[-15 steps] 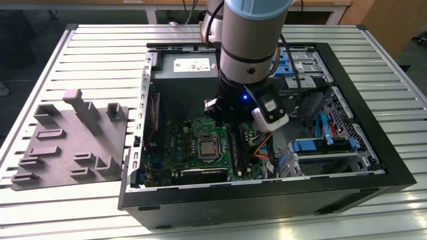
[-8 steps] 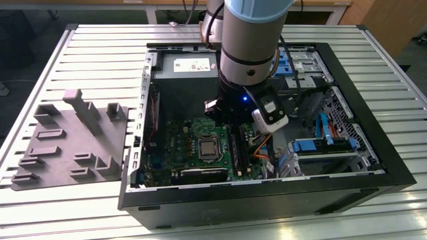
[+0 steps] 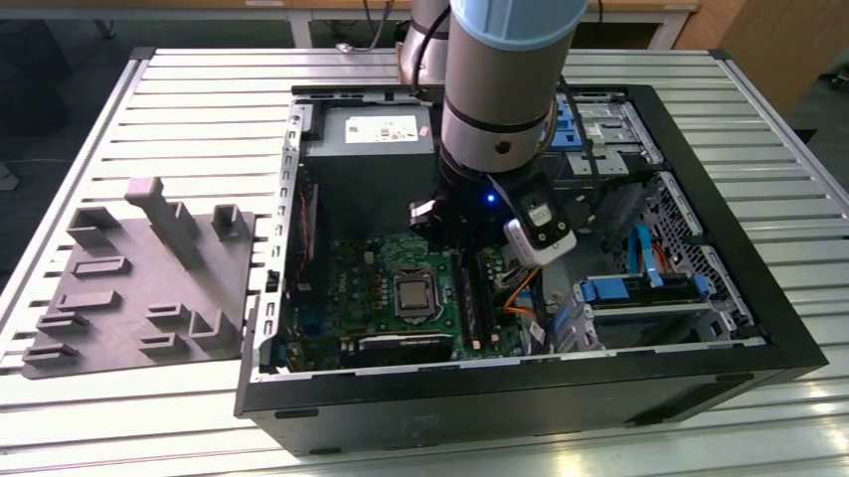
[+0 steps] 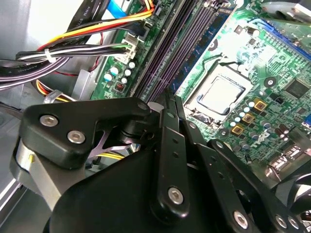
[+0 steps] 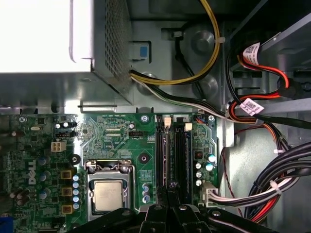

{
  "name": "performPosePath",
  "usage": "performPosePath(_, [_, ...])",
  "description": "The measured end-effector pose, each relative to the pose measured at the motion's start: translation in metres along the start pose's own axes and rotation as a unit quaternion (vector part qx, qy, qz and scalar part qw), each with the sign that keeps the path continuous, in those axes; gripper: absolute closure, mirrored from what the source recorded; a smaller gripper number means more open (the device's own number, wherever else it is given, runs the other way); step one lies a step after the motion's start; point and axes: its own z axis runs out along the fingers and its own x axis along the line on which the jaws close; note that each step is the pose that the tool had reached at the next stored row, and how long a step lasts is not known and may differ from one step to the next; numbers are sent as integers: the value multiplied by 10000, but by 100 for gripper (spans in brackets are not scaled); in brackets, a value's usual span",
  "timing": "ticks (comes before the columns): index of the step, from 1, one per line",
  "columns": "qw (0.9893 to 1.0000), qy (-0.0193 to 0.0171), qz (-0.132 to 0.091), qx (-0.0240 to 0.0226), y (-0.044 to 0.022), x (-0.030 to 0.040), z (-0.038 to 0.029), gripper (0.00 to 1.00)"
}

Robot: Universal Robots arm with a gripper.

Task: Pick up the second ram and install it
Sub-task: 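Insert the second ram into the second slot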

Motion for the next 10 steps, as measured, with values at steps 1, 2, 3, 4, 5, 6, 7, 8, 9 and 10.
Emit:
performPosePath(1, [10000,0,-12,-1,0,-1,4,89])
performPosePath(2, [10000,1,-26,-1,0,-2,7,89])
performPosePath(3, [10000,2,-43,-1,0,-3,9,89])
performPosePath(4, [10000,2,-62,-1,0,-3,10,89])
performPosePath(5, [10000,3,-83,-1,0,-3,11,89])
performPosePath(6, [9999,3,-106,-2,0,-3,13,89])
performPosePath(7, [9999,4,-127,-3,0,-3,14,89])
performPosePath(8, [9999,5,-147,-4,0,-3,15,89])
performPosePath(9, [9999,5,-165,-5,0,-3,18,89])
performPosePath(10, [9998,5,-173,-7,0,-4,25,89])
